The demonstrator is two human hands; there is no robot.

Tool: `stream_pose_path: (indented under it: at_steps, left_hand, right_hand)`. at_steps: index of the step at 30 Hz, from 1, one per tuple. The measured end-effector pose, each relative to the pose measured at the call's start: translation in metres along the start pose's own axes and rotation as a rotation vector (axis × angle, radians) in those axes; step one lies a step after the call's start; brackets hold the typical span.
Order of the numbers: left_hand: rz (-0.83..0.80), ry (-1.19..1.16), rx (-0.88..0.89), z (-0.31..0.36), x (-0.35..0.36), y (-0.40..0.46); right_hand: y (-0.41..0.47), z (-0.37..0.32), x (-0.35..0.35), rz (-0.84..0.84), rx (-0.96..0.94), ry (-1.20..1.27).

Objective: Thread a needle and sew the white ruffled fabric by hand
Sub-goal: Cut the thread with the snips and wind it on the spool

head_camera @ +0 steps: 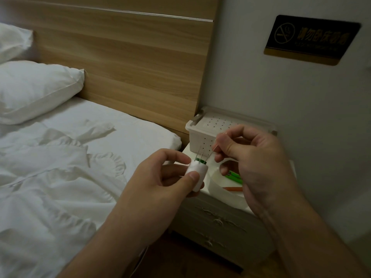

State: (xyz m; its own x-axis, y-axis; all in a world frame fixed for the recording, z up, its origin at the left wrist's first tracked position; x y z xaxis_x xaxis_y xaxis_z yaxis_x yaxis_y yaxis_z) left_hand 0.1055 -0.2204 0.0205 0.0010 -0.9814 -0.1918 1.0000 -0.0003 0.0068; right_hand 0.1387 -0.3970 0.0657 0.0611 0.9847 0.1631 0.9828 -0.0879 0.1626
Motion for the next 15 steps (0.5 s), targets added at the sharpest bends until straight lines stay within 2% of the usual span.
stream_pose_path:
  at_steps: [15]
  left_hand:
    - [0.003, -0.017, 0.007, -0.0005, 0.004, -0.0025]
  right_hand:
    - [-0.0009, -0.002, 0.0029, -0.018, -0.036, 0.001]
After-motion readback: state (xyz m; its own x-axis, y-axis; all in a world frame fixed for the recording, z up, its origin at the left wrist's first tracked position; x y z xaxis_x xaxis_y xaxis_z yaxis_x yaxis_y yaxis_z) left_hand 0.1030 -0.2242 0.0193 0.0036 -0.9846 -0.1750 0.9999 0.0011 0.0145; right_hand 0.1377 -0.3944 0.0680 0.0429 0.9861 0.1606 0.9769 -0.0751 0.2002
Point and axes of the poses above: each hand's wrist, its own y-axis towards the middle knuckle, its own x-axis out of the palm, z = x × y, the point moved 4 cm from there along y, towards the middle knuckle, and after that the axes turned 8 degrees about y, right-handed, at the moved point
